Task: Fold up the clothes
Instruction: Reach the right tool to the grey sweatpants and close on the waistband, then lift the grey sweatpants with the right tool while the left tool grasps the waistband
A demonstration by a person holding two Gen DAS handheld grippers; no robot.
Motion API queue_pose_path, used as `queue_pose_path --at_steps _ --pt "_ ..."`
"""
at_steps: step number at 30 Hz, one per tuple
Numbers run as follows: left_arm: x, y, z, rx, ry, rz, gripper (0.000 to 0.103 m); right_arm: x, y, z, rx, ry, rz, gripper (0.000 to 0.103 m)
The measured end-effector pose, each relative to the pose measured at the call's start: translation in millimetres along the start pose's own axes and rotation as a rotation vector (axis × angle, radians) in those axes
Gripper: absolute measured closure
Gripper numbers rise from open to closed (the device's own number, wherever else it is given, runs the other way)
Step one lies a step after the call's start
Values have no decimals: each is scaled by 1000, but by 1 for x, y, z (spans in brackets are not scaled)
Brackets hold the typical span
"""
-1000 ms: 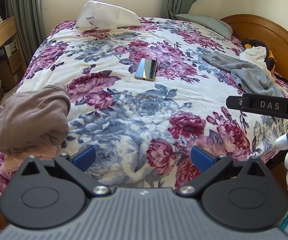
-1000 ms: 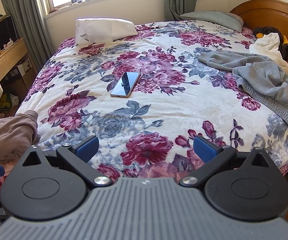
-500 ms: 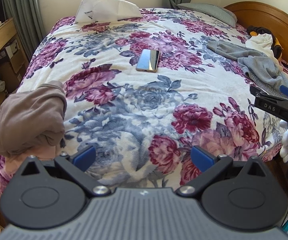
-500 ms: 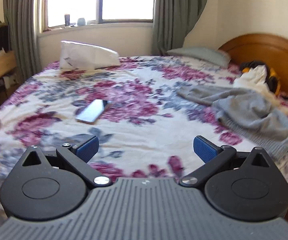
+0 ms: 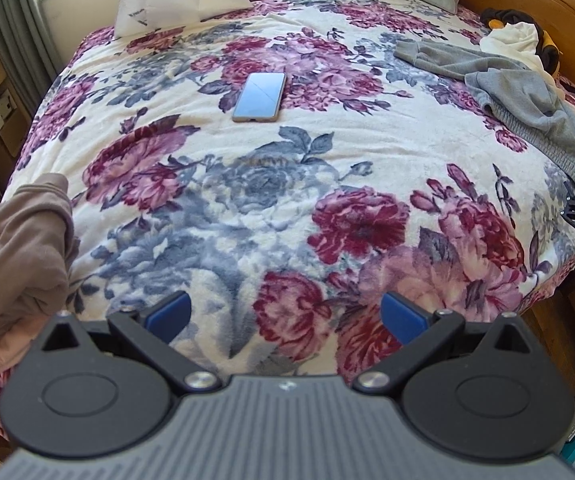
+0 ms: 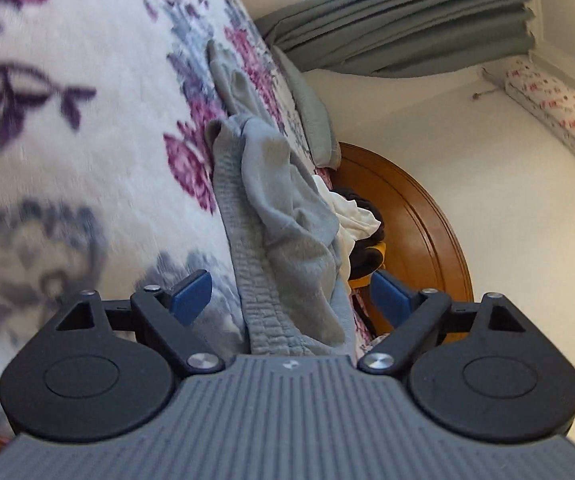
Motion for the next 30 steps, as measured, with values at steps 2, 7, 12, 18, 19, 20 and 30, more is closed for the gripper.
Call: queue_pose_path --at_steps 2,7,12,18,19,20,30 --pt "-2 -3 0 4 -5 3 0 13 -17 -7 20 56 21 15" --pt "1 -9 1 13 -5 24 0 29 -50 -15 82 152 31 16" --pt "11 -14 4 12 18 48 0 32 -73 -24 137 209 44 38" --pt "16 -15 7 9 38 41 0 32 -77 -28 157 154 105 64" --pt "17 -14 7 6 40 37 0 26 -72 -24 147 108 98 76" --pt "17 -14 8 4 41 33 0 16 -66 -20 137 58 81 96" --pt "28 9 10 -77 46 -40 0 -138 37 46 -157 -341 -79 97"
Point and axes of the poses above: each gripper's, at about its wrist camera, not at the fingertips, and y roughly against the way its jaws point, x to its left, z to its top, the point moved 1 cm from there along -y, roughly the way its jaws point, and after that the axes turned 12 degrees about y, right-handed, at the moved point
